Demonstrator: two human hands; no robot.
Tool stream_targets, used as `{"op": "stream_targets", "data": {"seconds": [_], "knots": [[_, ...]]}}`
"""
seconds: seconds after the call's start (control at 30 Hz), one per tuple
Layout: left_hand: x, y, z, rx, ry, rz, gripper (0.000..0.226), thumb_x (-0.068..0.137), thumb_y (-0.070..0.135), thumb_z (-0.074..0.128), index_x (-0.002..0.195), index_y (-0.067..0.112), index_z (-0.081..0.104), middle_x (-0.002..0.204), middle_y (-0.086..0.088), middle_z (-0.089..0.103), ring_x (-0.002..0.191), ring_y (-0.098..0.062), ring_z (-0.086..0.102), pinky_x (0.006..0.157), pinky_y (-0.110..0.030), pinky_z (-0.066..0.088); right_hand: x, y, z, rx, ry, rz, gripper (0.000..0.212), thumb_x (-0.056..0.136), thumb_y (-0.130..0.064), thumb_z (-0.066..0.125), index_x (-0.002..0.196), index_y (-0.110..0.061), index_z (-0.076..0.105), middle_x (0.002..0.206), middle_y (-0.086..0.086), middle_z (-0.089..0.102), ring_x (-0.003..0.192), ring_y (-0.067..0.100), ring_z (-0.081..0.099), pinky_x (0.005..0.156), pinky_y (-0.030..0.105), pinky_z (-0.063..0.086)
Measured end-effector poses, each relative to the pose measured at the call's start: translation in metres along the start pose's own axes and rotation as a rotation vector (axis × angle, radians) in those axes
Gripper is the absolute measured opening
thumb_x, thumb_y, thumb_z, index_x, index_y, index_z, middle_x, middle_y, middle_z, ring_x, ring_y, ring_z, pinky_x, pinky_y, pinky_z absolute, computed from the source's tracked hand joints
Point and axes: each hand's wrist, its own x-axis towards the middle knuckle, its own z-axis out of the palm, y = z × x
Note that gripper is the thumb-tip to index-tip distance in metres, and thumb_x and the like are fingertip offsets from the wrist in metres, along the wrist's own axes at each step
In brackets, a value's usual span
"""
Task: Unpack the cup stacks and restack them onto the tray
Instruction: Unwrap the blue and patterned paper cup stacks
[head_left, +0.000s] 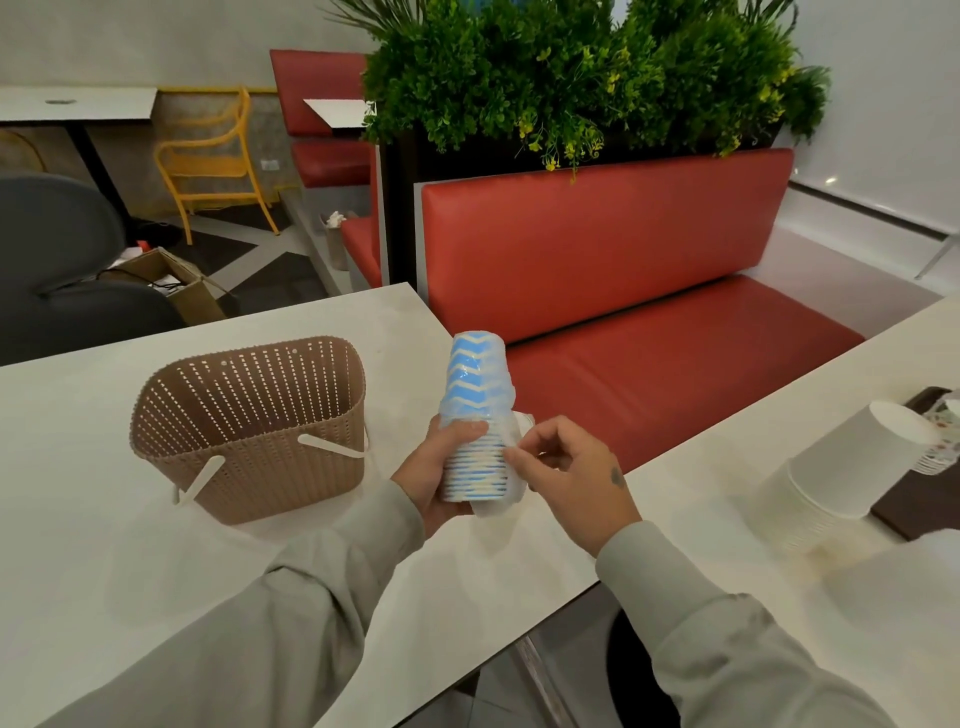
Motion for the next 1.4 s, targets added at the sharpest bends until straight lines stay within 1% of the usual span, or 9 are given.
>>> {"op": "stream_targets", "data": {"seconds": [0.1,0.23,0.43,0.6,0.83,0.97,1.17,1.27,1.4], "knots": [[0.006,0.004,0.001,-0.102,0.007,0.013,0.088,0.066,0.043,0.079,0.144,0.018,0.047,0.138,-0.021,0.058,0.11,-0.036,0.067,0.082,-0.053,0.056,-0.008,0.001,0.004,-0.012,-0.018,0.088,0.033,0.075,-0.032,0.087,0.089,-0.02,0.06,0.092,-0.009,0.067,0.078,0.009,0.066,0.069,0.021,0.053],[0.014,0.008,-0.002,-0.204,0.052,0.012,0.086,0.073,0.044,0.083,0.145,0.018,0.045,0.139,-0.02,0.058,0.118,-0.041,0.064,0.087,-0.055,0.055,-0.015,0.003,0.012,0.024,-0.013,0.14,0.044,0.072,-0.035,0.089,0.094,-0.019,0.055,0.098,-0.007,0.066,0.079,0.011,0.07,0.078,0.04,0.06],[0.007,0.015,0.011,-0.224,-0.024,0.033,0.031,0.098,0.033,0.055,0.116,0.008,0.062,0.1,-0.012,0.075,0.086,-0.027,0.075,0.069,-0.037,0.062,-0.015,0.001,0.019,0.018,0.086,0.221,0.03,0.081,-0.042,0.08,0.08,-0.015,0.066,0.074,-0.001,0.068,0.068,0.02,0.068,0.075,0.045,0.061],[0.004,0.011,0.013,-0.164,-0.034,0.035,0.05,0.092,0.031,0.065,0.134,0.006,0.056,0.121,-0.017,0.067,0.112,-0.035,0.065,0.098,-0.05,0.052,-0.011,-0.005,0.027,0.138,0.119,0.267,0.015,0.086,-0.019,0.069,0.084,-0.005,0.068,0.056,0.001,0.056,0.047,0.016,0.051,0.062,0.038,0.051],[0.011,0.004,0.01,-0.165,-0.062,0.058,0.066,0.087,0.03,0.073,0.142,0.005,0.047,0.123,-0.021,0.063,0.11,-0.037,0.062,0.103,-0.06,0.044,-0.003,-0.009,0.029,0.487,0.159,0.437,0.019,0.092,-0.004,0.057,0.076,-0.009,0.067,0.06,0.007,0.051,0.05,0.015,0.041,0.053,0.028,0.045],[0.017,0.014,-0.001,-0.195,0.031,0.087,0.076,0.076,0.031,0.081,0.143,0.013,0.049,0.135,-0.019,0.061,0.121,-0.037,0.062,0.095,-0.058,0.053,-0.007,-0.009,0.021,0.517,0.09,0.418,0.014,0.088,-0.006,0.061,0.076,-0.009,0.067,0.072,0.008,0.058,0.062,0.018,0.051,0.061,0.032,0.049],[0.02,0.024,-0.019,-0.175,0.104,0.048,0.084,0.066,0.03,0.087,0.141,0.021,0.049,0.136,-0.016,0.062,0.117,-0.037,0.065,0.083,-0.061,0.054,-0.002,-0.003,-0.002,0.62,0.171,0.382,0.034,0.088,0.006,0.057,0.064,-0.013,0.042,0.078,0.017,0.061,0.08,0.032,0.069,0.076,0.045,0.062],[0.018,0.021,-0.019,-0.145,0.084,0.019,0.082,0.068,0.031,0.085,0.141,0.021,0.05,0.134,-0.016,0.063,0.107,-0.036,0.069,0.082,-0.057,0.055,0.002,-0.004,-0.01,0.726,0.184,0.404,0.026,0.092,0.01,0.052,0.078,-0.011,0.045,0.067,0.008,0.061,0.067,0.029,0.067,0.073,0.045,0.063],[0.017,0.02,-0.014,-0.17,0.096,-0.006,0.076,0.071,0.031,0.083,0.139,0.021,0.051,0.132,-0.016,0.064,0.103,-0.035,0.07,0.081,-0.058,0.055,0.006,-0.004,-0.02,0.992,0.316,0.41,0.021,0.095,0.006,0.052,0.109,-0.009,0.054,0.096,0.015,0.068,0.072,0.027,0.072,0.073,0.04,0.062]]}}
